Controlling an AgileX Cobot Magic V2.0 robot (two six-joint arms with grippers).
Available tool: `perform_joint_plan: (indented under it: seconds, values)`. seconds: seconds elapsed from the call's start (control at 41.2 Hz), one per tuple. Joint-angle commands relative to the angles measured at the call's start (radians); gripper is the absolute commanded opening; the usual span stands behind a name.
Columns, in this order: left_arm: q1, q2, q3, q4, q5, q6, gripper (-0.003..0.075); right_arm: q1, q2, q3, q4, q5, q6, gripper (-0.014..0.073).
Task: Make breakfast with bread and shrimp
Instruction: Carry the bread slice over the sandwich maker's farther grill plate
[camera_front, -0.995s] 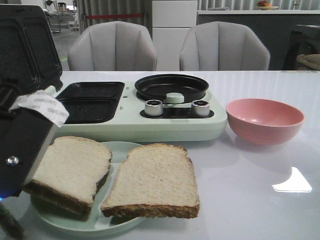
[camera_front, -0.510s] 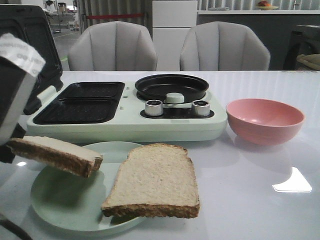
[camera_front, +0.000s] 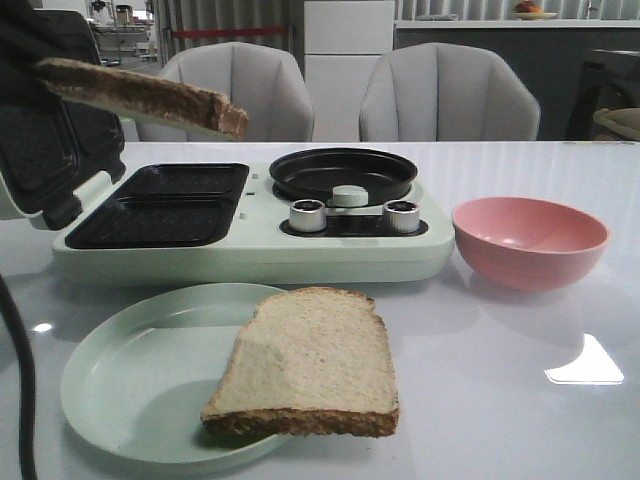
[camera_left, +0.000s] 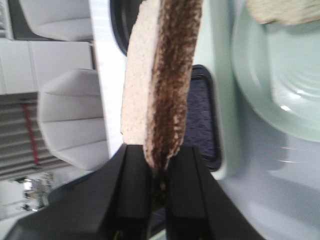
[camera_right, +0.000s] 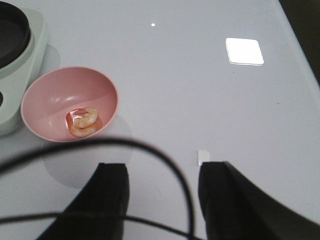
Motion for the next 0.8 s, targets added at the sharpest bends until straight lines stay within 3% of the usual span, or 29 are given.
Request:
perform_joint_plan:
  seconds: [0.0, 0.316, 0.777]
  values:
    - [0.025, -0.007, -0.039, 0.092, -0.070, -0.017, 0.0099, -0.002, 0.000, -0.035, -0.008, -0.068, -0.009, 0.0440]
    - [0.264, 0.142, -0.084, 0.122, -0.232, -0.051, 0.0099, -0.002, 0.000, -0.035, -0.008, -0.068, -0.009, 0.0440]
    - [0.462, 0.491, -0.421, 0.120, -0.300, -0.068, 0.0099, -0.002, 0.000, -0.035, -0.008, -0.068, -0.009, 0.0440]
